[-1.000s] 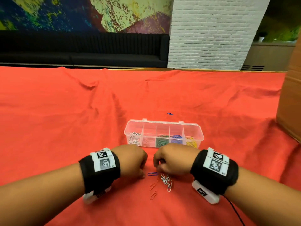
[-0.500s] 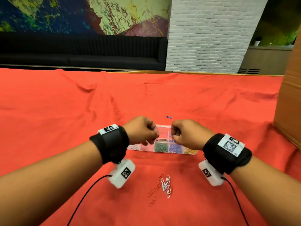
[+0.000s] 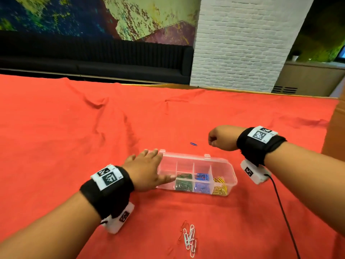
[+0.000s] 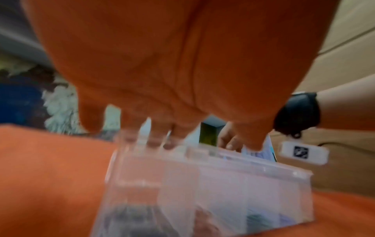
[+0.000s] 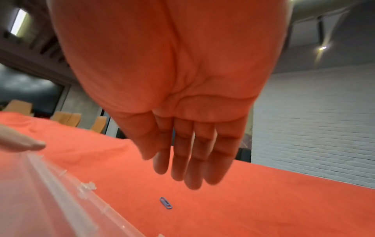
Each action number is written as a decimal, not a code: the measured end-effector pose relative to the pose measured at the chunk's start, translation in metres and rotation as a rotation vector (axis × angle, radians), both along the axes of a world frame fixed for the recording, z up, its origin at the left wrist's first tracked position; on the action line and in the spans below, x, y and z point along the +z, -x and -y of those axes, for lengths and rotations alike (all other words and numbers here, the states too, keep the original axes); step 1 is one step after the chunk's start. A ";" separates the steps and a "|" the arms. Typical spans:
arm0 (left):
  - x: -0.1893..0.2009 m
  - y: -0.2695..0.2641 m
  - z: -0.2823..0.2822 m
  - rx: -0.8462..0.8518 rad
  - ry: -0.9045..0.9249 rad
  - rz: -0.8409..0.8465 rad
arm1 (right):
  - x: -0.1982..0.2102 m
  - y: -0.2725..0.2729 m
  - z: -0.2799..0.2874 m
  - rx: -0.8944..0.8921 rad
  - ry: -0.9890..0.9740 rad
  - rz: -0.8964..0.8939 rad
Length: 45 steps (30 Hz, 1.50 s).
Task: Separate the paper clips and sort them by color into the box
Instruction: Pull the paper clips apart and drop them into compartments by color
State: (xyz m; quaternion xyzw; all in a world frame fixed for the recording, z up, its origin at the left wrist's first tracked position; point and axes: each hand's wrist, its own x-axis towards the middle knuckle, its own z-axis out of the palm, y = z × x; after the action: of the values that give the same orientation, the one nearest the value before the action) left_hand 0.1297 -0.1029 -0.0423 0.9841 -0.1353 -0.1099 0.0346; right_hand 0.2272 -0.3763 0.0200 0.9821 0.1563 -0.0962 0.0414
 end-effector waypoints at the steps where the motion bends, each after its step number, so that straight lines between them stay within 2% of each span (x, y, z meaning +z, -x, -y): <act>1: -0.007 0.001 -0.003 -0.023 0.008 -0.045 | -0.003 -0.006 -0.009 0.002 0.036 -0.040; 7: -0.018 0.012 -0.006 -0.022 0.058 -0.019 | -0.030 -0.045 -0.048 0.039 0.257 -0.168; 14: -0.013 0.016 -0.005 -0.021 0.099 -0.036 | -0.035 -0.059 -0.061 0.002 0.355 -0.369; 19: -0.008 0.017 -0.004 -0.026 0.084 -0.037 | -0.036 -0.057 -0.064 0.099 0.502 -0.320; 22: -0.008 0.020 -0.003 -0.020 0.067 -0.042 | -0.030 -0.053 -0.060 0.096 0.433 -0.260; 25: -0.007 0.020 -0.002 -0.017 0.053 -0.050 | -0.026 -0.051 -0.053 0.024 0.323 -0.276; 28: -0.005 0.020 -0.002 -0.012 0.056 -0.061 | -0.024 -0.048 -0.049 -0.003 0.351 -0.255; 32: -0.003 0.023 0.000 -0.009 0.062 -0.052 | -0.027 -0.048 -0.049 -0.019 0.289 -0.280; 36: 0.000 0.029 0.005 -0.008 0.045 -0.061 | -0.037 -0.046 -0.056 -0.026 0.367 -0.358; 45: -0.002 0.027 0.005 -0.004 0.043 -0.055 | -0.037 -0.040 -0.061 -0.026 0.396 -0.298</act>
State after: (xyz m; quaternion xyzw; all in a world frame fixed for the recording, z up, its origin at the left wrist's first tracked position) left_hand 0.1024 -0.1080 -0.0443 0.9794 -0.1386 -0.1340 0.0595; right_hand 0.2671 -0.3151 -0.0169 0.9317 0.1260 -0.2693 0.2085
